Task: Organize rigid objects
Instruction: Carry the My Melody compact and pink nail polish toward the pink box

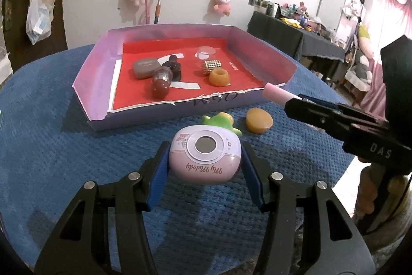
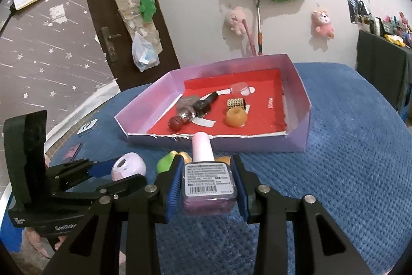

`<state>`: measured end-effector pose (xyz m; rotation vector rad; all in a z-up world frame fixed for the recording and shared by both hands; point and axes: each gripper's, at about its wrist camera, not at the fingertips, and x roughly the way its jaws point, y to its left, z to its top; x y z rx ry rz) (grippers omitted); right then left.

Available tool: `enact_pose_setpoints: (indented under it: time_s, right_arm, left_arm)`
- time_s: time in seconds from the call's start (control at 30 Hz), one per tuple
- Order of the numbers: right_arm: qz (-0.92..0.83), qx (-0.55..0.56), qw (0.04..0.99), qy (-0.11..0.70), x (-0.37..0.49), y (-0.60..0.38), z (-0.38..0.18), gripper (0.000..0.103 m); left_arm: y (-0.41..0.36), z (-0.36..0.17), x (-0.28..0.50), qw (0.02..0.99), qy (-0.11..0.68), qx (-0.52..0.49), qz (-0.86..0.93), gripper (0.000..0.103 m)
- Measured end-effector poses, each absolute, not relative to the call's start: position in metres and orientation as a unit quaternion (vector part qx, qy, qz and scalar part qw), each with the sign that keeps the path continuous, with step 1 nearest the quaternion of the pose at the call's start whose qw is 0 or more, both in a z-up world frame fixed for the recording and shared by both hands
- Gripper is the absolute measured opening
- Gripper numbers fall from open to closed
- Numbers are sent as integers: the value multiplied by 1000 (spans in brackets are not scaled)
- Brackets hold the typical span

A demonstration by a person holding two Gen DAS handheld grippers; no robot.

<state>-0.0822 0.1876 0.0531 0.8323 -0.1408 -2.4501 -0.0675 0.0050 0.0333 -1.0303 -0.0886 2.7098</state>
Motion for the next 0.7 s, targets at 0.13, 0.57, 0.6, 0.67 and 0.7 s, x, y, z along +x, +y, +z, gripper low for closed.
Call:
enact_pose_setpoints:
  time_s: [0.13,0.57,0.6,0.67,0.7]
  right_arm:
    - [-907,313,276,-49,-84,183,53,40]
    - [-908,301,291,-30,-90,175,69,39]
    - [-908,300,292,-28,-91,174,70,39]
    - [-907,300,295,-25,-94,172,73,39]
    - [-907,299,297,-24,-95,171,74,39]
  left_arm:
    - [2,35,-68,117,-30,-349,929,51]
    - [-11,54,-82,126,-36,-334,933,51]
    - [-12,55,-84,127,-37,-334,933,51]
    - [-14,58,-88,128,-37,-333,933,51]
    - [-15,59,-91,129,-37,-333,933,51]
